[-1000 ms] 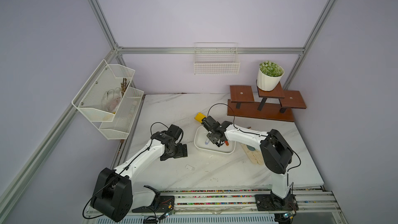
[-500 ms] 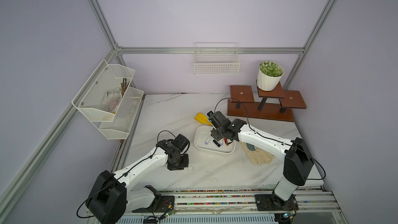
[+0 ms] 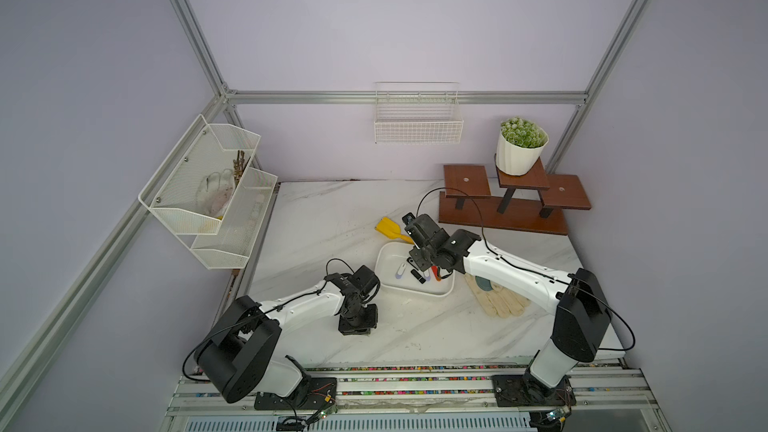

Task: Put the usb flash drive into the storage box
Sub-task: Pick up the USB flash from the center of the board.

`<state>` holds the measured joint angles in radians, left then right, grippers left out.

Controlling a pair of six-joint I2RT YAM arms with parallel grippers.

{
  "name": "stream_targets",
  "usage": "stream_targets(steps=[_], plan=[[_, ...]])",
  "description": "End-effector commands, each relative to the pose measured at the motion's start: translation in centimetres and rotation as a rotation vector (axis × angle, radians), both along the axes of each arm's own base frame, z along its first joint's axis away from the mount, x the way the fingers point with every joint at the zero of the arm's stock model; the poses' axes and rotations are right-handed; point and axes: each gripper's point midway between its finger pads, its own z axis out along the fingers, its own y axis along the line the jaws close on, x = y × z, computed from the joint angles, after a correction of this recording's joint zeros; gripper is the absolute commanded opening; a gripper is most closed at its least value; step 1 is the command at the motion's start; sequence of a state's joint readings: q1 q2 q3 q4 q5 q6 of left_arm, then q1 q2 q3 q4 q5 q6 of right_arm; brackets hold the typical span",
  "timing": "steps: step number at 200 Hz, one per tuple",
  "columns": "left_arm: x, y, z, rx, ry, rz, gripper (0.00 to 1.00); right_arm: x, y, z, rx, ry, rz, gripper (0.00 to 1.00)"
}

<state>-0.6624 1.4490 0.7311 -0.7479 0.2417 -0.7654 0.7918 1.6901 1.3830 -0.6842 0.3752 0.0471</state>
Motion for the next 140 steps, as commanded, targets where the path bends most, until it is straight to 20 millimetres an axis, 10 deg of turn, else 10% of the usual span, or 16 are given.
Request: stream_targets(steps=[1, 66, 100, 140], plan=[[1.7, -1.4, 0.5, -0.039, -0.053, -0.006, 0.0, -0.2, -1.0, 0.7, 0.002, -0.013, -0.025, 0.2], [3.8, -2.7, 2.0, -0.045, -0.098, -0.049, 0.0, -0.3, -1.7, 0.9, -0.004, -0.013, -0.038, 0.21], [4.5, 0.5, 5.7, 0.082, -0.238, -0.074, 0.76, -0.3, -1.7, 0.7, -0.003, -0.004, -0.039, 0.24], [4.0, 2.3, 5.0, 0.163, -0.229, -0.046, 0.9, -0.2, -1.5, 1.1, 0.008, -0.007, -0.035, 0.24]])
